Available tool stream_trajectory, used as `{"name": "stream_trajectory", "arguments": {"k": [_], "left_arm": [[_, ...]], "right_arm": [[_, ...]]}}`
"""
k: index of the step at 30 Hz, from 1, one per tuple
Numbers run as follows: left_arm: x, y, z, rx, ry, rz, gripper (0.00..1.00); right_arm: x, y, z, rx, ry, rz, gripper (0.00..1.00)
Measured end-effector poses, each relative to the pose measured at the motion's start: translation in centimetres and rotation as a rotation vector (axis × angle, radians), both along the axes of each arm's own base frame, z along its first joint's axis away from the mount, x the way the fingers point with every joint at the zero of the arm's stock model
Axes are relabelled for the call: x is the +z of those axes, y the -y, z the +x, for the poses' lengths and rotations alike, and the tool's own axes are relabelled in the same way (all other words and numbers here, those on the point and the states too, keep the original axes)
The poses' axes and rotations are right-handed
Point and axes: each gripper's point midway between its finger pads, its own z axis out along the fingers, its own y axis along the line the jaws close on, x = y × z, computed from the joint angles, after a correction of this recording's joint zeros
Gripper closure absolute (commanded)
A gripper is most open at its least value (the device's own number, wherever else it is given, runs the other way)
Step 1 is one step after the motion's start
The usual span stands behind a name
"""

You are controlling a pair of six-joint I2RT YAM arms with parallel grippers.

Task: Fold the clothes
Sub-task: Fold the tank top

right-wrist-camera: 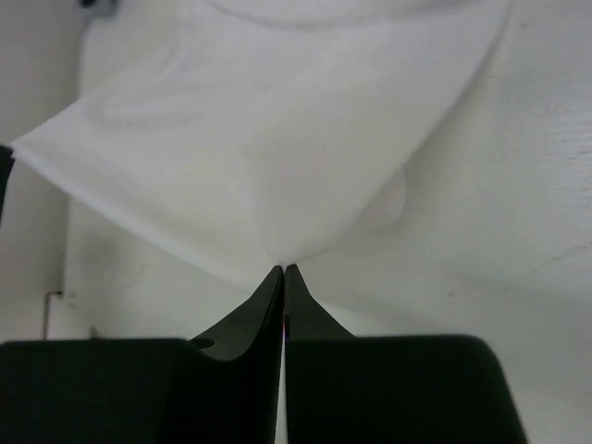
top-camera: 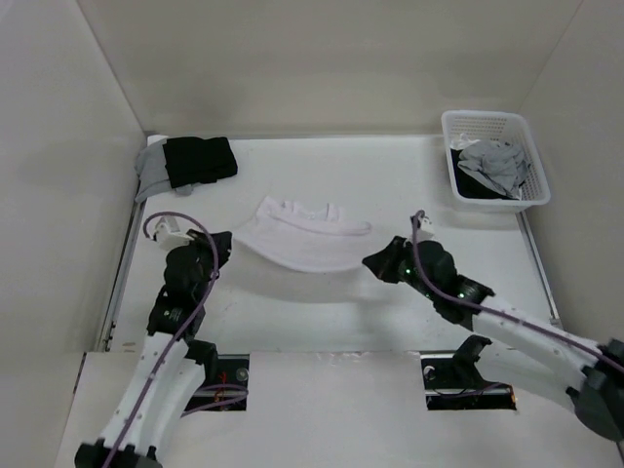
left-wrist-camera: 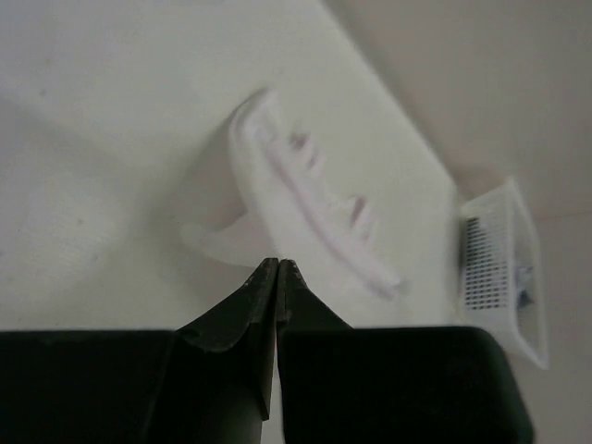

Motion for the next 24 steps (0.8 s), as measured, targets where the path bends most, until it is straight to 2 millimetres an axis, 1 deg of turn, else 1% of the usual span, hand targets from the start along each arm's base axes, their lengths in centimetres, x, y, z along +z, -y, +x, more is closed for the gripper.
{"name": "stream_trajectory", "arguments": {"k": [3, 7, 10, 12, 13, 15, 16, 17, 18, 19, 20, 22, 24], "left_arm": [[6.2, -0.4, -2.0, 0.002, 0.136, -0.009, 1.0], [14.1, -1.3, -6.0, 0.006, 0.288, -0.01, 1.0], [19.2, -1.8, -9.1, 0.001, 0.384, -0.014, 1.0], [22.0, -2.1, -11.0, -0.004, 0.436, -0.017, 1.0], [23.0, -2.3, -11.7, -0.006, 0.457, -0.018, 1.0], [24.5, -2.5, -12.8, -0.007, 0.489, -0.016, 1.0], [24.8, -2.6, -13.1, -0.007, 0.497, -0.017, 1.0], [24.6, -2.6, -13.1, -0.007, 0.495, -0.016, 1.0], [24.2, -2.5, -12.8, -0.009, 0.482, -0.014, 1.0], [23.3, -2.3, -12.3, -0.012, 0.461, -0.011, 1.0], [21.8, -2.1, -11.6, -0.017, 0.427, -0.007, 1.0], [18.1, -1.5, -9.8, -0.026, 0.334, 0.005, 1.0], [13.4, -1.0, -7.7, -0.032, 0.214, 0.023, 1.0]], "right_arm": [[5.6, 0.4, -3.3, 0.043, 0.109, 0.084, 0.97], [12.3, 1.6, -8.4, 0.114, 0.2, 0.174, 0.98], [17.0, 2.8, -11.7, 0.163, 0.24, 0.247, 0.99], [19.8, 3.5, -13.7, 0.208, 0.253, 0.297, 0.99], [21.0, 3.8, -14.5, 0.229, 0.256, 0.32, 0.99], [22.7, 4.2, -15.5, 0.252, 0.259, 0.347, 0.98], [23.2, 4.3, -15.7, 0.253, 0.259, 0.353, 0.97], [23.2, 4.3, -15.7, 0.249, 0.258, 0.346, 0.97], [22.9, 4.2, -15.5, 0.238, 0.258, 0.327, 0.97], [22.4, 4.0, -15.3, 0.226, 0.255, 0.298, 0.97], [21.7, 3.8, -14.8, 0.205, 0.253, 0.264, 0.97], [19.6, 3.5, -13.1, 0.138, 0.245, 0.185, 0.97], [16.7, 3.9, -10.5, 0.049, 0.227, 0.094, 0.98]]}}
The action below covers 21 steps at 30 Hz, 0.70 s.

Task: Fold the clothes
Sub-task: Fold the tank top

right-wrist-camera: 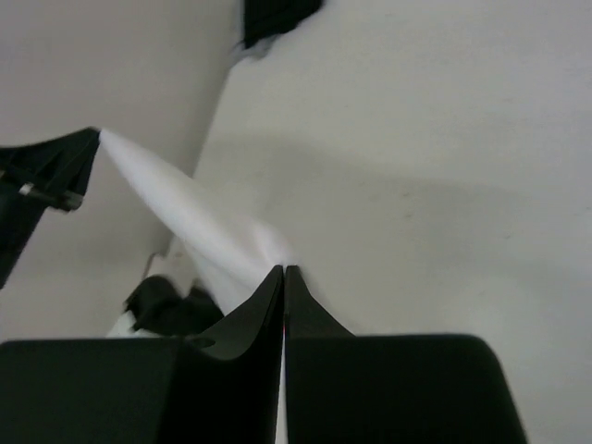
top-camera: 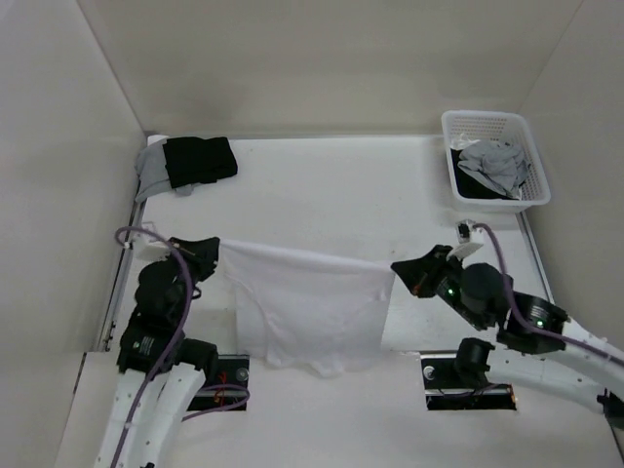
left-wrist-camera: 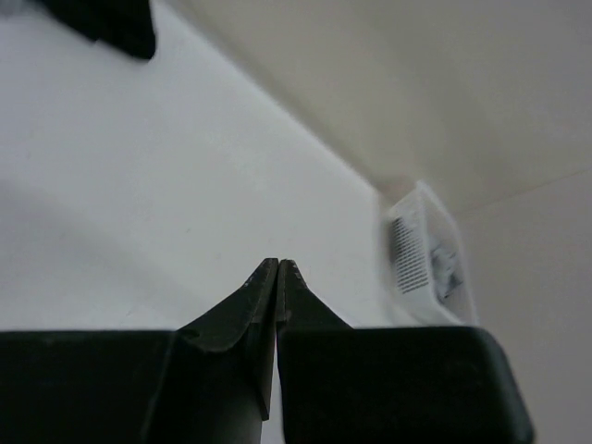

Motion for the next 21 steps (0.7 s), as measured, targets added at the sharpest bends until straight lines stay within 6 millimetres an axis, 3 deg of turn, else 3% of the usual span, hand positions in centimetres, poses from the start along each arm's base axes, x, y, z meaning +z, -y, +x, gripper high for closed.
{"name": "stream_trajectory", "arguments": {"k": [5, 8, 10, 13, 17, 21], "left_arm": [[-10.2, 1.3, 4.8, -0.001, -0.283, 0.039, 1.0], [-13.5, 2.4, 7.8, -0.004, -0.37, 0.043, 1.0], [-15.0, 3.1, 10.2, -0.003, -0.398, 0.052, 1.0], [-16.7, 4.2, 13.9, -0.004, -0.43, 0.064, 1.0], [-16.2, 5.2, 17.6, -0.004, -0.39, 0.047, 1.0], [-13.4, 5.9, 17.8, -0.019, -0.303, 0.022, 1.0]], "right_arm": [[-9.5, 2.6, 8.1, -0.208, -0.171, -0.153, 0.98], [-14.4, 4.2, 12.2, -0.269, -0.312, -0.203, 0.98], [-16.4, 4.4, 14.2, -0.265, -0.367, -0.219, 0.98], [-17.3, 4.1, 17.5, -0.248, -0.403, -0.219, 0.98], [-15.4, 3.3, 21.7, -0.232, -0.348, -0.178, 0.98], [-13.3, 3.0, 21.7, -0.215, -0.281, -0.149, 0.98]]}}
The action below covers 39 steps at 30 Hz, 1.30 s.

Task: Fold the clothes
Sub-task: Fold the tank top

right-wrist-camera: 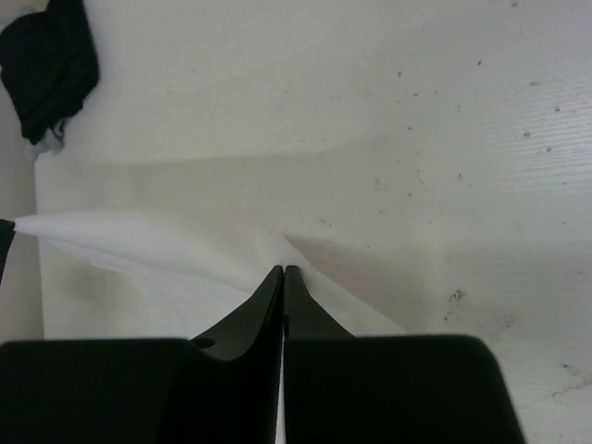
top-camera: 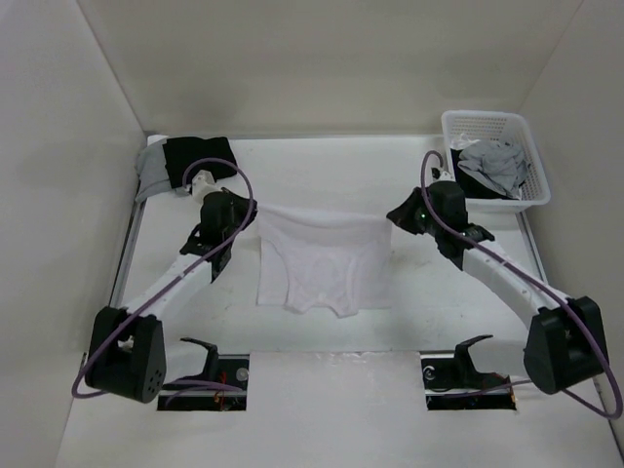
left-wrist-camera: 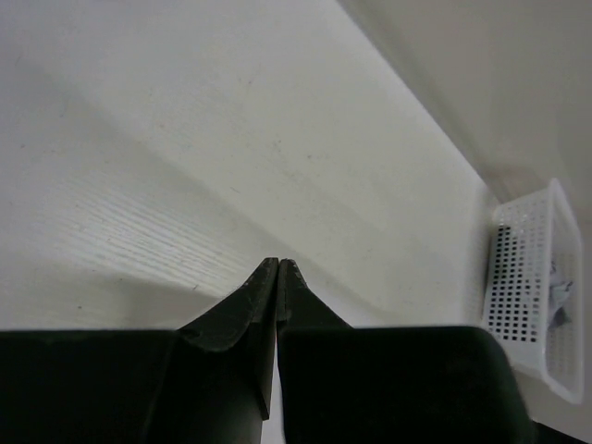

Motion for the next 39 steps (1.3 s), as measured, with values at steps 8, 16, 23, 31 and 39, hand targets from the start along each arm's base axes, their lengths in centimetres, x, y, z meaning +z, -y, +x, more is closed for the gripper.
{"name": "stream_trajectory", "arguments": {"k": [8, 16, 23, 31, 39], "left_arm": [[3.1, -1.0, -6.2, -0.021, 0.138, -0.073, 1.0], [-0.3, -1.9, -12.0, -0.055, 0.084, -0.099, 1.0], [-4.7, -2.4, -15.9, -0.069, 0.004, -0.104, 0.99], [-8.8, -3.1, -17.8, -0.034, -0.149, -0.081, 0.74], [-4.4, -3.2, -16.0, -0.012, -0.07, -0.051, 0.73]], "right_arm": [[-1.2, 0.9, -6.8, 0.017, 0.043, 0.05, 0.97], [-5.2, 0.4, -12.5, 0.052, -0.037, 0.088, 0.98], [-7.4, 0.1, -15.8, 0.033, -0.109, 0.113, 0.98], [-9.9, -0.5, -18.0, -0.012, -0.227, 0.128, 0.63], [-11.2, 1.2, -17.0, -0.093, -0.249, 0.052, 0.43]]}}
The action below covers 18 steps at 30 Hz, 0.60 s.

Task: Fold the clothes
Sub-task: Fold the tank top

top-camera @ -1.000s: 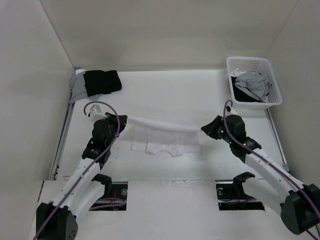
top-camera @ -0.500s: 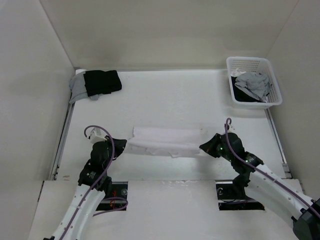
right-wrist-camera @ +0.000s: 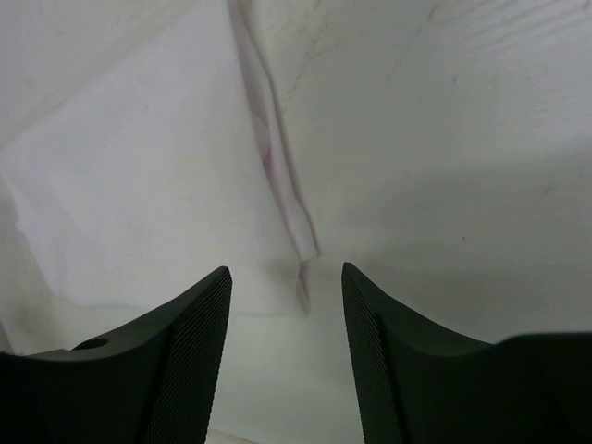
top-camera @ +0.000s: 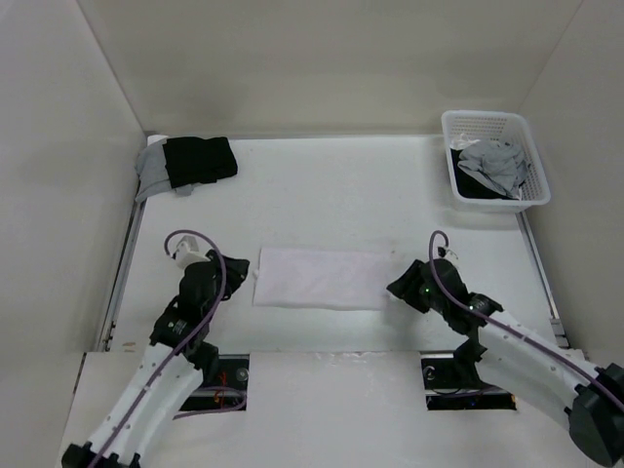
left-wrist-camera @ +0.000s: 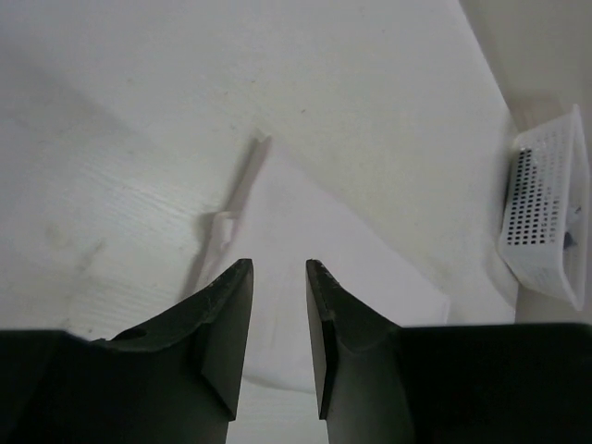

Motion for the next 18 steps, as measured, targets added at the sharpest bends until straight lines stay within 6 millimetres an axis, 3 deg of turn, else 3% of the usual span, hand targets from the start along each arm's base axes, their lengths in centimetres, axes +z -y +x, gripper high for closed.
{"name": "stream_trajectory", "arguments": {"k": [3, 7, 10, 13, 18], "left_arm": [[0.2, 3.5, 0.9, -0.106, 0.0, -0.003, 0.74], [-2.6, 9.3, 0.1, -0.281, -0.063, 0.053, 0.74], [-5.0, 12.6, -1.2, -0.38, -0.104, 0.115, 0.74], [-5.8, 14.0, -1.2, -0.405, -0.104, 0.133, 0.74], [-4.2, 14.8, 0.3, -0.382, -0.04, 0.089, 0.74]], "right_arm": [[-0.3, 0.5, 1.9, -0.019, -0.005, -0.04, 0.42], [-1.2, 1.0, 3.8, -0.025, -0.017, -0.057, 0.44], [-1.7, 0.8, 4.8, -0.011, -0.023, -0.037, 0.47], [-1.8, -0.3, 5.0, 0.032, -0.021, -0.006, 0.49], [-1.9, -1.2, 4.8, 0.075, -0.03, 0.029, 0.61]]}}
